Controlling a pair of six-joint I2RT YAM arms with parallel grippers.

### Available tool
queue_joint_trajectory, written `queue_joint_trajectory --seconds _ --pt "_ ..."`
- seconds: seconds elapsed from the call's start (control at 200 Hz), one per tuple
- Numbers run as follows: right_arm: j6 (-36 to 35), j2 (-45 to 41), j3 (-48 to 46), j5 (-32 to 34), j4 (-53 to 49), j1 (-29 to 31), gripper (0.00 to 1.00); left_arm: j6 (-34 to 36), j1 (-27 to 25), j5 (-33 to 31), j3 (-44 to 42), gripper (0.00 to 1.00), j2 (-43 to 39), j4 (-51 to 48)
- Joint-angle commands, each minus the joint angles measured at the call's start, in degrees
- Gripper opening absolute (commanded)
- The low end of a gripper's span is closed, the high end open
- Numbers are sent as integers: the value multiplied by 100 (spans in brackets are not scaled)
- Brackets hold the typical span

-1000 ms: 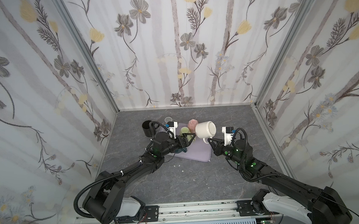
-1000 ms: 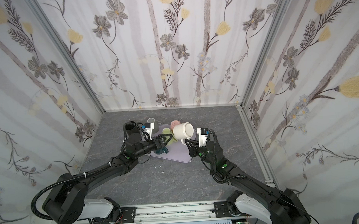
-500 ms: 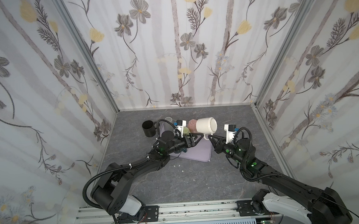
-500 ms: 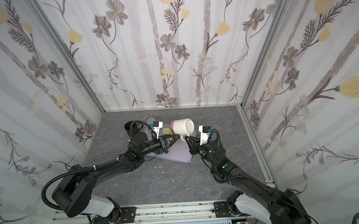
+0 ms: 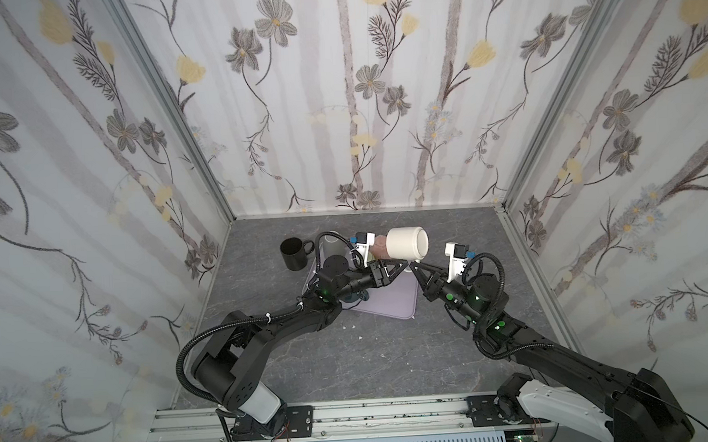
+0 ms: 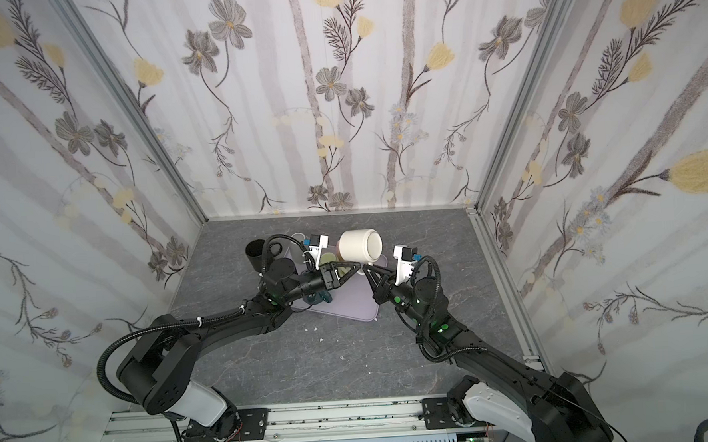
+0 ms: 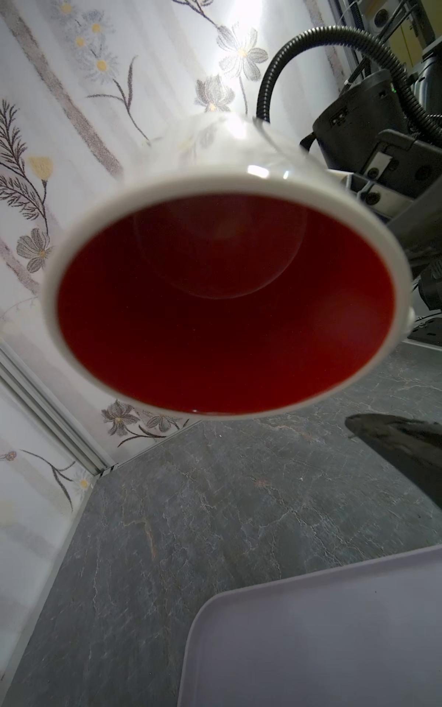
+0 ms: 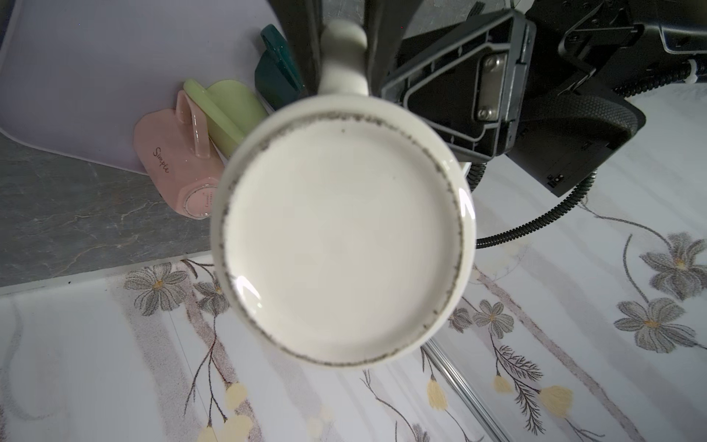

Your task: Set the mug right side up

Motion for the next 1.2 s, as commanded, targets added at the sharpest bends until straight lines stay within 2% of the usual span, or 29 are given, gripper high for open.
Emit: queue_joint_trajectory --seconds 0.0,0.245,0.53,0.969,1.194 --pt "98 56 -2 -118 790 8 7 -218 -26 118 96 56 106 576" --pt "168 182 -44 -120 931 6 7 -489 -14 196 179 43 287 905" --pt "150 265 -43 -62 922 6 7 -550 -32 390 234 35 273 1233" --pt "114 375 -33 -153 930 -7 7 -552 -149 870 412 31 398 1655" --pt "132 402 -34 -216 926 -47 7 -512 -173 882 430 29 377 1713"
